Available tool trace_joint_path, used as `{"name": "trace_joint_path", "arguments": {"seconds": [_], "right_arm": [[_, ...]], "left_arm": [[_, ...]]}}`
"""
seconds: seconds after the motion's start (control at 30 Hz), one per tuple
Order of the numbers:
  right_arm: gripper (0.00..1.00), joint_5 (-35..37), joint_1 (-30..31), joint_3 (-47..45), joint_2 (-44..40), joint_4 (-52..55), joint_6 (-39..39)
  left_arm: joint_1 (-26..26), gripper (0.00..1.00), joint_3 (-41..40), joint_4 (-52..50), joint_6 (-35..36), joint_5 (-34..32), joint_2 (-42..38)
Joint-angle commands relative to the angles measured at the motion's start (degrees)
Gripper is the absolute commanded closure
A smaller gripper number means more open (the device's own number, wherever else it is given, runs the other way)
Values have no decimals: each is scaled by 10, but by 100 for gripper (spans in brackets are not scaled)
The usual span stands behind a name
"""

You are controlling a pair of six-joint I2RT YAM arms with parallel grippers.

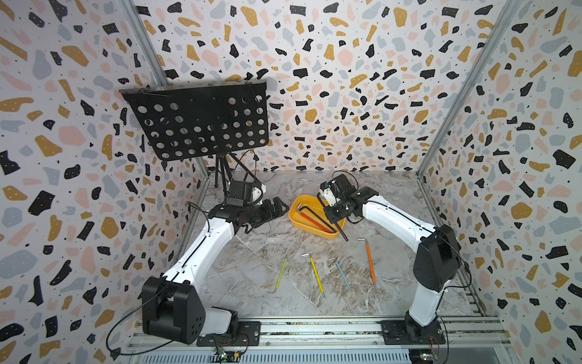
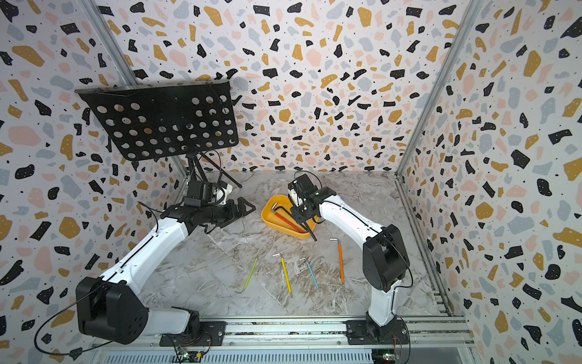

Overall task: Put the hex key on the desktop into the storage box
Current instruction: Place the Allen key in the storage box.

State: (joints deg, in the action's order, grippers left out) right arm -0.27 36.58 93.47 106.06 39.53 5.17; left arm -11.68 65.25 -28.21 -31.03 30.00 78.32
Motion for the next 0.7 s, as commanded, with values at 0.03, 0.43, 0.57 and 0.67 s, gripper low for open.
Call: {"name": "trace_joint_path", "arguments": {"seconds": [0.03, 0.43, 0.57, 0.67], "right_arm": [[100, 6, -2, 71, 24, 11, -49], [100, 19, -1, 204, 148, -3, -103], [100, -2, -2, 184, 156, -19, -91], [100, -35, -2, 136, 143, -56, -81]], "left_arm": [[3, 0, -3, 18, -6, 16, -1], [4, 0, -4, 18, -7, 15, 2], [7, 0, -5, 18, -6, 13, 2], [8, 0, -5, 18, -8, 15, 6]]}}
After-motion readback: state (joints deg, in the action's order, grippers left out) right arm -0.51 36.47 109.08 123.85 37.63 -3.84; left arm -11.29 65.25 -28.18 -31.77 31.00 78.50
